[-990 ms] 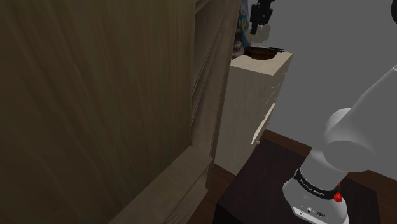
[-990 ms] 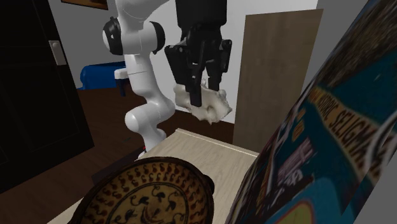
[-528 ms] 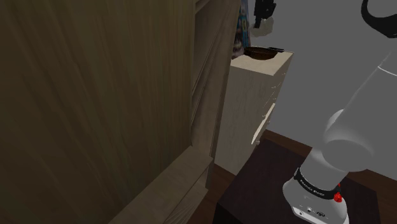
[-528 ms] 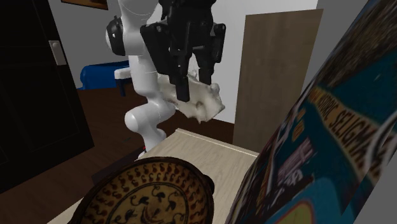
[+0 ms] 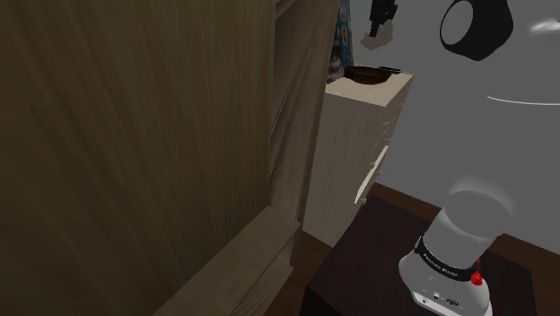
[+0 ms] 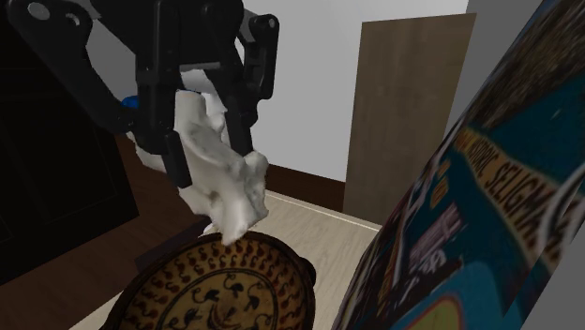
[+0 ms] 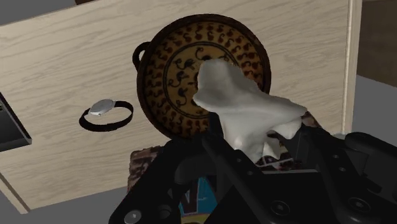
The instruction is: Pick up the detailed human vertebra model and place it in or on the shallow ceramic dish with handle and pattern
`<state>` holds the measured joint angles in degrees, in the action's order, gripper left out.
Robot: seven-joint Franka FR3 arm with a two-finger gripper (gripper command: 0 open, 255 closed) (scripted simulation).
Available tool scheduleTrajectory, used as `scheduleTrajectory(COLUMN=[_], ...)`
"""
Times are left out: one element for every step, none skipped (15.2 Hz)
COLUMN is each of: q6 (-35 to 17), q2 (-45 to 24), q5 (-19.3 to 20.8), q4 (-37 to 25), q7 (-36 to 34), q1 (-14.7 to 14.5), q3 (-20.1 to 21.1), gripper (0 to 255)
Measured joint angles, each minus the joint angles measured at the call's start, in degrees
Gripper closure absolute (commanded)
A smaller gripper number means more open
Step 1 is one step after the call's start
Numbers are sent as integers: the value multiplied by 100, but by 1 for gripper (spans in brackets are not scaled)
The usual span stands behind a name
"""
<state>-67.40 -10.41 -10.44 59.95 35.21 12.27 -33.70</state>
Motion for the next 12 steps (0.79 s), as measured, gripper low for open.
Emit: scheduleTrajectory(q6=[-28,-99,-207,-314,-412,-551,-629,-741,-855,-963,-1045,-1156], q2=[-27,-30,51,123,187,274,322,354,434,508,547,607], q5=[-14,-10,45,93,136,194,225,247,298,342,367,402], q4=[13,82,261,427,578,790,906,1045,1226,1395,1506,1665], q7=[70,95,90,85,77,57,43,42,25,10,-10,-28], q1=[44,49,4,-33,-66,-114,-140,-157,-192,-221,-243,-269], q3=[-21,-25,-17,-10,-1,14,24,30,43,55,67,81], gripper=[255,255,255,255,255,255,255,255,255,255,255,255])
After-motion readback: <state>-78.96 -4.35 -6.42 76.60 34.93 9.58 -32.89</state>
